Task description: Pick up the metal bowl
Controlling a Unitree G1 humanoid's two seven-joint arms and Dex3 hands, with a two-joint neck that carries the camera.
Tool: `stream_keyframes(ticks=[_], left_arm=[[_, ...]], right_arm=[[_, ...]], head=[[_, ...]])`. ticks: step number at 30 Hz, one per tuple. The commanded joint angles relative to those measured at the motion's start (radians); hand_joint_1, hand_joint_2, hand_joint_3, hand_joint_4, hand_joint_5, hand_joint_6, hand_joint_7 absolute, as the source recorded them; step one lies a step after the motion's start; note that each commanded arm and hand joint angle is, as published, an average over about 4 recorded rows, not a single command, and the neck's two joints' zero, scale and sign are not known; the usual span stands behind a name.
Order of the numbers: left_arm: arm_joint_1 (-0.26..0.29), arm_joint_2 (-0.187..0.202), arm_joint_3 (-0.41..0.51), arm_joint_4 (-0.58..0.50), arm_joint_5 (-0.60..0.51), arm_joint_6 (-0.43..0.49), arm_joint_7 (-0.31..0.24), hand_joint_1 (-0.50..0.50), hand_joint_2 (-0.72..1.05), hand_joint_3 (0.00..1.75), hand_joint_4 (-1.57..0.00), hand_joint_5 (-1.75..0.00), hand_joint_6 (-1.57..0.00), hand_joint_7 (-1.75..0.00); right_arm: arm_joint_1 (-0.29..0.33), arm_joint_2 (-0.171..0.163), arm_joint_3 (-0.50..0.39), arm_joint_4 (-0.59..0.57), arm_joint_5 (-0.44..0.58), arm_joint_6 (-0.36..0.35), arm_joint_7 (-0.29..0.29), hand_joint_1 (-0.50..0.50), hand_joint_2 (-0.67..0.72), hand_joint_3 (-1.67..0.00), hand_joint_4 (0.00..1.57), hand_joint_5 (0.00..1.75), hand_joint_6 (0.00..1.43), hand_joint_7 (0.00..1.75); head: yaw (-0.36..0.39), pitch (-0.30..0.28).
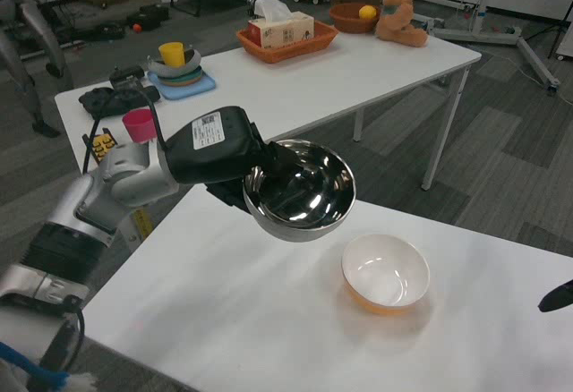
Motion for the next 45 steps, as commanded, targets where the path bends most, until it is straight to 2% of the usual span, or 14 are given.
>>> stream_keyframes(ticks=[1,7,16,19,27,29,33,45], left_arm=[[-0.027,-0.044,-0.008,0.052,0.029,0.000,0.077,-0.50,1.05,0.17,-1.57,0.00,-1.56,-1.68],[-0.050,-0.105,-0.011,0.132,0.052,0.004,0.141,-0.50,1.05,0.17,-1.57,0.00,-1.57,-1.68],[-0.068,-0.157,0.013,0.236,0.060,0.007,0.157,-0.50,1.05,0.15,-1.57,0.00,-1.57,-1.68],[-0.068,-0.162,0.026,0.252,0.063,0.006,0.159,-0.50,1.05,0.15,-1.57,0.00,-1.56,-1.68],[-0.062,-0.169,0.057,0.271,0.072,0.002,0.168,-0.50,1.05,0.15,-1.57,0.00,-1.54,-1.68],[-0.058,-0.171,0.066,0.272,0.075,0.001,0.173,-0.50,1.05,0.17,-1.57,0.00,-1.54,-1.69],[-0.054,-0.171,0.070,0.278,0.075,0.000,0.181,-0.50,1.05,0.09,-1.57,0.00,-1.52,-1.68],[-0.051,-0.164,0.063,0.281,0.073,-0.005,0.194,-0.50,1.05,0.13,-1.57,0.00,-1.52,-1.68]], right_arm=[[0.027,0.019,-0.009,-0.021,0.000,0.001,-0.004,-0.42,0.53,0.00,0.00,0.00,0.00,0.00],[0.059,0.042,-0.009,-0.060,-0.006,0.008,-0.004,-0.42,0.49,0.00,0.00,0.00,0.00,0.00],[0.091,0.066,-0.023,-0.111,-0.021,0.022,-0.004,-0.42,0.47,0.00,0.00,0.00,0.00,0.00],[0.092,0.067,-0.023,-0.120,-0.022,0.024,-0.004,-0.42,0.47,0.00,0.00,0.00,0.00,0.00],[0.088,0.077,-0.022,-0.148,-0.031,0.033,-0.004,-0.42,0.47,0.00,0.00,0.00,0.00,0.00],[0.088,0.080,-0.022,-0.159,-0.033,0.037,-0.004,-0.42,0.47,0.00,0.00,0.00,0.00,0.00],[0.090,0.085,-0.020,-0.174,-0.033,0.043,-0.004,-0.42,0.47,0.00,0.00,0.00,0.00,0.00],[0.090,0.089,0.003,-0.185,-0.032,0.047,-0.002,-0.42,0.47,0.00,0.00,0.00,0.00,0.00]], head=[[-0.049,0.002],[-0.118,-0.008],[-0.168,-0.015],[-0.209,0.004],[-0.385,0.084],[-0.400,0.096],[-0.403,0.112],[-0.407,0.128]])
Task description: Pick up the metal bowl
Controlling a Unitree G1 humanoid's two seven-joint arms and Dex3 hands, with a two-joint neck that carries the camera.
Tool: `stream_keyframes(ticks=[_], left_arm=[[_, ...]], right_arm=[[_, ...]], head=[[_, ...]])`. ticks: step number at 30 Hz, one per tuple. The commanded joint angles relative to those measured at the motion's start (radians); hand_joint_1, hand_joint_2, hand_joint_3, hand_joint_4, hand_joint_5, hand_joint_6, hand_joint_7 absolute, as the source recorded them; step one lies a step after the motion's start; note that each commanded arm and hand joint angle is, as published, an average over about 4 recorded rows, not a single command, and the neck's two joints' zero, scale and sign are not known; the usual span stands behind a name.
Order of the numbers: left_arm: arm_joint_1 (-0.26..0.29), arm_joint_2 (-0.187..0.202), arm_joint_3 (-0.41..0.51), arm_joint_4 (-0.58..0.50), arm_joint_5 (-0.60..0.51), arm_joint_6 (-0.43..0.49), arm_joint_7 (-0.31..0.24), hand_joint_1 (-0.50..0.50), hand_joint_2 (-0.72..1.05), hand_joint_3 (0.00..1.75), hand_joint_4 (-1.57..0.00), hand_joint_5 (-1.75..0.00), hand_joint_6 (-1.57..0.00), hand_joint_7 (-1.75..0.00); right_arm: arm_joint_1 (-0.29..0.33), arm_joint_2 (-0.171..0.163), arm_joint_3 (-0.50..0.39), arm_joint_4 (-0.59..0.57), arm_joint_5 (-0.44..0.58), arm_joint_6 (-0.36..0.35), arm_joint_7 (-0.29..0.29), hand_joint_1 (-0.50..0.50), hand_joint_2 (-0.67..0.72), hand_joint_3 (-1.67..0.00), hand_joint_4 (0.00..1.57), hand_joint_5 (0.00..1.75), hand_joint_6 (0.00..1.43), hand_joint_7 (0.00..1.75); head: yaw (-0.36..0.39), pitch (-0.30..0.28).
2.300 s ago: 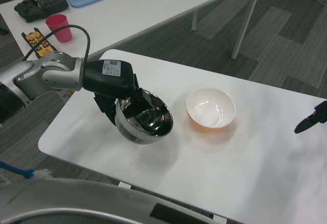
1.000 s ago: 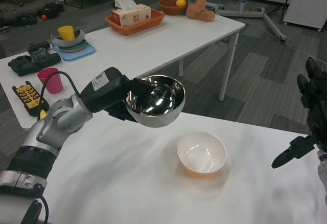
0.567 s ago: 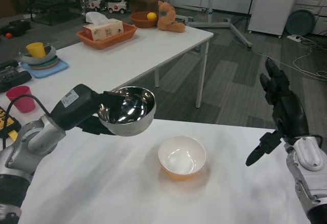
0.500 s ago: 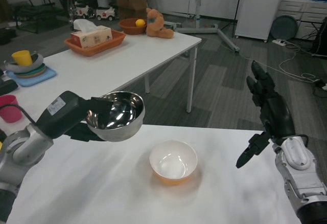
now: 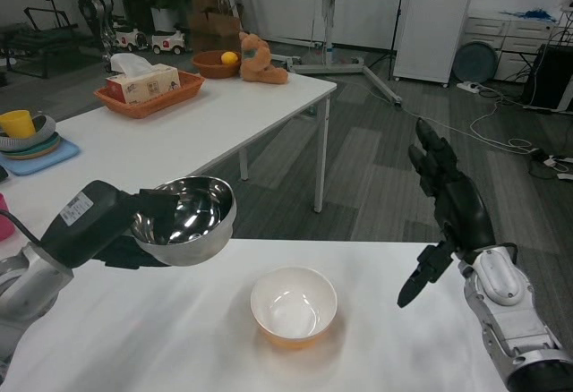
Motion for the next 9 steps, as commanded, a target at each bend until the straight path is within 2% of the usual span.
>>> stream_keyframes(ticks=[1,4,9], left_arm=[[0.009,0.000,0.007,0.004,0.001,-0.009,0.016,-0.50,1.05,0.15,-1.57,0.00,-1.52,-1.68],[0.010,0.004,0.004,0.004,0.001,-0.009,0.018,-0.50,1.05,0.17,-1.57,0.00,-1.53,-1.68],[0.011,0.008,0.002,0.004,-0.002,-0.009,0.022,-0.50,1.05,0.09,-1.57,0.00,-1.54,-1.68]], right_arm=[[0.014,0.005,0.008,-0.012,-0.003,0.010,0.001,-0.42,0.47,0.00,0.00,0.00,0.00,0.00],[0.014,0.005,0.016,-0.014,-0.002,0.011,0.001,-0.42,0.47,0.00,0.00,0.00,0.00,0.00],[0.014,0.005,0.023,-0.017,-0.002,0.012,0.001,-0.42,0.47,0.00,0.00,0.00,0.00,0.00]], head=[[0.000,0.000],[0.001,0.000],[0.002,0.001]])
